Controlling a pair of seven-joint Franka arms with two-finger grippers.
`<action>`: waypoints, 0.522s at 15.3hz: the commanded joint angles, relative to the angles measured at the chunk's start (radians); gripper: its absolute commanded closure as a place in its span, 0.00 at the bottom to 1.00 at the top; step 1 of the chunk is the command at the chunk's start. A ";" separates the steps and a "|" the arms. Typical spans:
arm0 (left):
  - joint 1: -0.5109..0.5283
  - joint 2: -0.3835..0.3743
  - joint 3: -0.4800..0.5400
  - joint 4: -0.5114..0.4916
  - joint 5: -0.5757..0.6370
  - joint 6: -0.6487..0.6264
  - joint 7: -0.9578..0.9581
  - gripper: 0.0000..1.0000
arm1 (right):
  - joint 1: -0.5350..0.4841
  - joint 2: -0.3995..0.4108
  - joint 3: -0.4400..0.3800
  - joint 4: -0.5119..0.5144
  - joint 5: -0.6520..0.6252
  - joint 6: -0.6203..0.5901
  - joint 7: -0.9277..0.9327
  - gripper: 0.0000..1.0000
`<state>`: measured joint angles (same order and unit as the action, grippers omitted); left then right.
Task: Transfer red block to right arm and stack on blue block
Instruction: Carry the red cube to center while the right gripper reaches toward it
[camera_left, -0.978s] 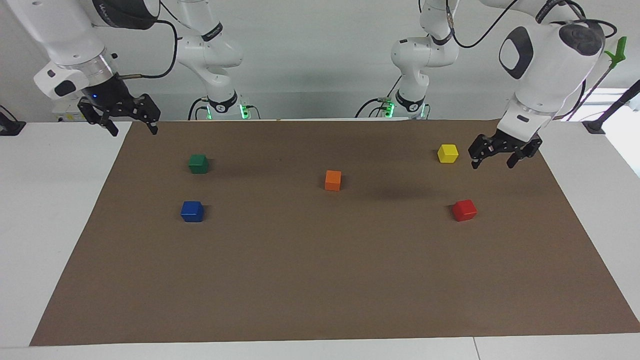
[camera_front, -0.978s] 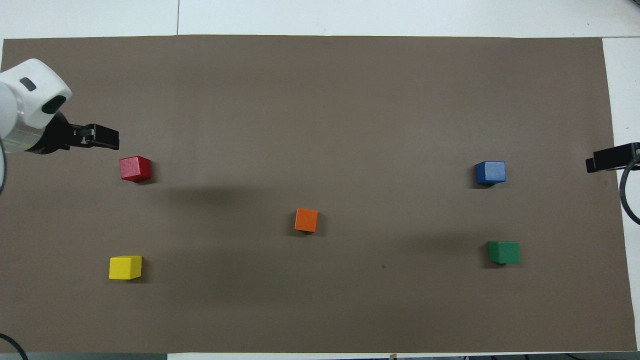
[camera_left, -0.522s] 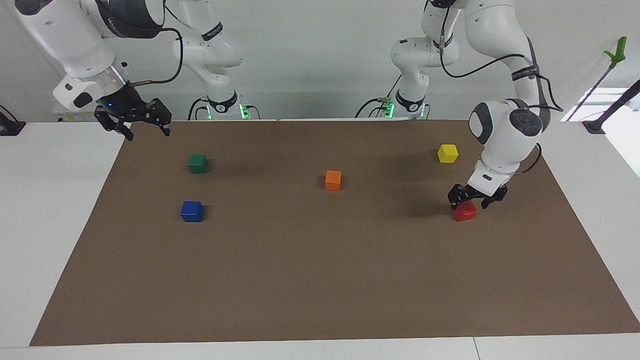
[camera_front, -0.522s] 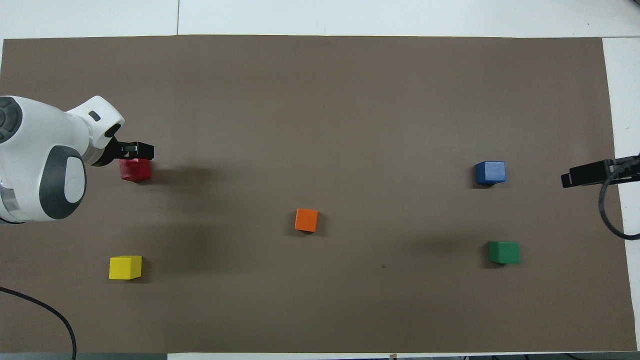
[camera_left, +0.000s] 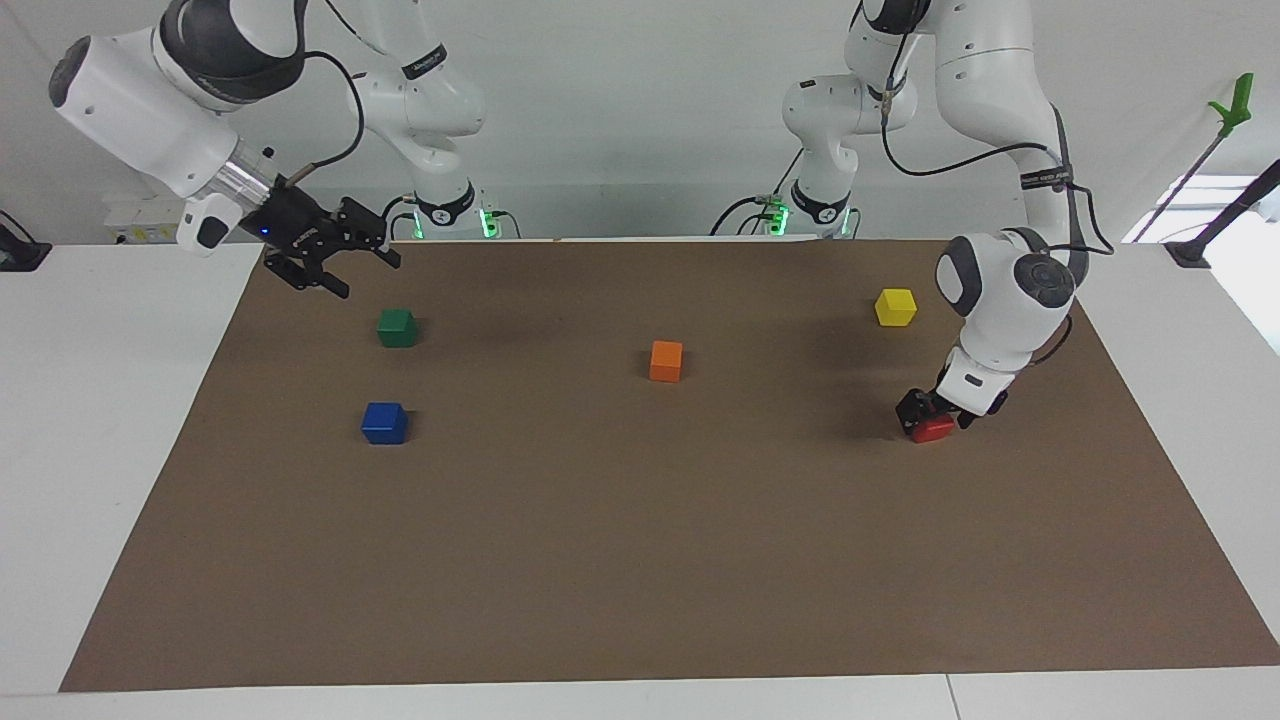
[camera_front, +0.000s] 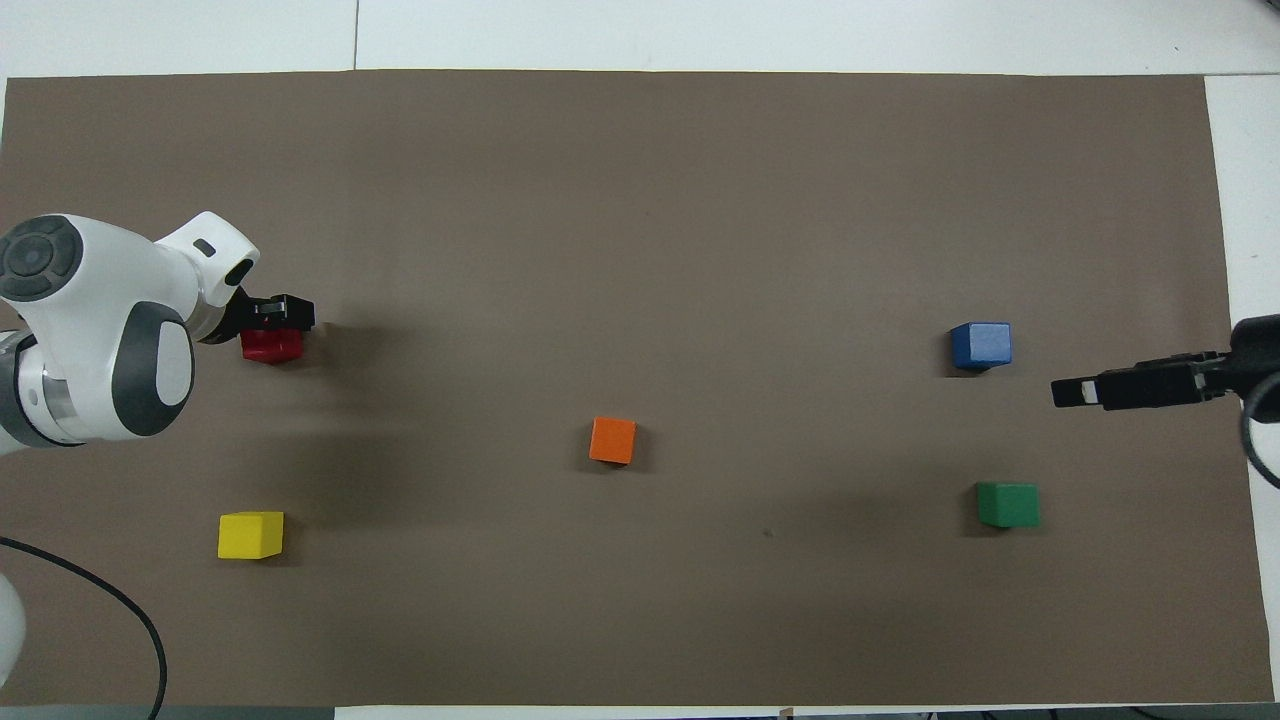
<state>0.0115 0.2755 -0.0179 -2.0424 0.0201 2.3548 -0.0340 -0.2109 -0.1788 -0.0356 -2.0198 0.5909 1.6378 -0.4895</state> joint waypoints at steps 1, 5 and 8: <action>-0.001 -0.002 0.000 -0.015 0.018 0.012 -0.033 0.81 | -0.074 -0.036 0.006 -0.077 0.140 -0.059 -0.113 0.00; -0.008 -0.028 -0.007 0.118 -0.066 -0.245 -0.136 1.00 | -0.097 0.028 0.006 -0.149 0.375 -0.127 -0.223 0.00; -0.063 -0.085 -0.013 0.253 -0.170 -0.470 -0.318 1.00 | -0.085 0.059 0.006 -0.187 0.524 -0.177 -0.260 0.00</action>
<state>-0.0068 0.2398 -0.0328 -1.8739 -0.0868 2.0278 -0.2353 -0.2916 -0.1344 -0.0348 -2.1776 1.0249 1.4948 -0.7019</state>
